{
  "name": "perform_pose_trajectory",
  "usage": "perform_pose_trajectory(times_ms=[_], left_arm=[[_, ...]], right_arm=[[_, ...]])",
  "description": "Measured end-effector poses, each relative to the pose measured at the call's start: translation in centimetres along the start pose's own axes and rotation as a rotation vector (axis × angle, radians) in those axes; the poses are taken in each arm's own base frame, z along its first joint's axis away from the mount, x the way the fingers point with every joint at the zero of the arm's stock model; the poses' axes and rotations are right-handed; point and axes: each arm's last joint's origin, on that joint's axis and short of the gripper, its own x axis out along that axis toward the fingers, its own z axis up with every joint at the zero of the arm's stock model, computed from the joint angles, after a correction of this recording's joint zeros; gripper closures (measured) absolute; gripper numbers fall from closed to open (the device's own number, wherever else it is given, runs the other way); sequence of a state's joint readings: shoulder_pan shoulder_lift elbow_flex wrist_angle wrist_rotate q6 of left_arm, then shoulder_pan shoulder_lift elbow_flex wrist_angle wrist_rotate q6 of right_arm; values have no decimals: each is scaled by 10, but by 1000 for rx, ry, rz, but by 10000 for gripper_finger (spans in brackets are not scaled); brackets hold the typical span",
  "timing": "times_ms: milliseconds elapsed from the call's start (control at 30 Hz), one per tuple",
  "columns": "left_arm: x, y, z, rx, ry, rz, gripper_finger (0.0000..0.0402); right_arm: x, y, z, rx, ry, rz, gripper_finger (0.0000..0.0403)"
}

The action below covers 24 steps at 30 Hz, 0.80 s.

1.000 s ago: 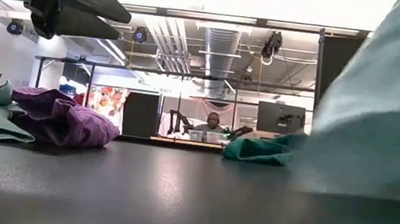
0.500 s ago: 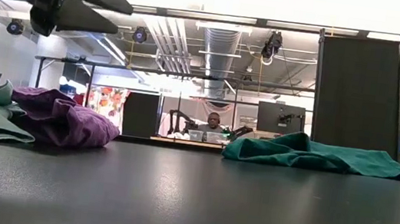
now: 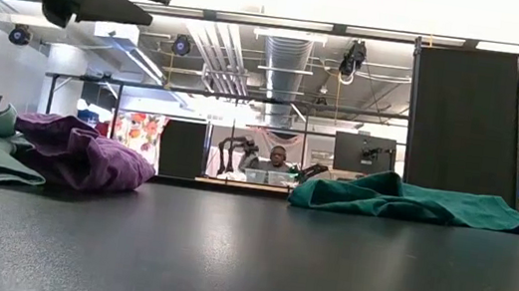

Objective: Sort microfiber towel by color & place in baskets
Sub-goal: Put the top light blue microfiber towel into the blue bin

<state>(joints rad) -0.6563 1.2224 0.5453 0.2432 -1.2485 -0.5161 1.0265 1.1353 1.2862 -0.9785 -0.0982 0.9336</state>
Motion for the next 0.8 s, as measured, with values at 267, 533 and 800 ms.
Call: perform_pose_trajectory(times_ms=[267, 533, 800], left_arm=[[-2, 3, 4, 50, -1, -2, 138], [-2, 2, 4, 18, 24, -47, 138], [-2, 1, 5, -10, 49, -103, 138]], right_arm=[[29, -5, -25, 278, 87, -235, 390], [97, -61, -42, 330, 71, -630, 388], [159, -61, -39, 340, 94, -459, 299]])
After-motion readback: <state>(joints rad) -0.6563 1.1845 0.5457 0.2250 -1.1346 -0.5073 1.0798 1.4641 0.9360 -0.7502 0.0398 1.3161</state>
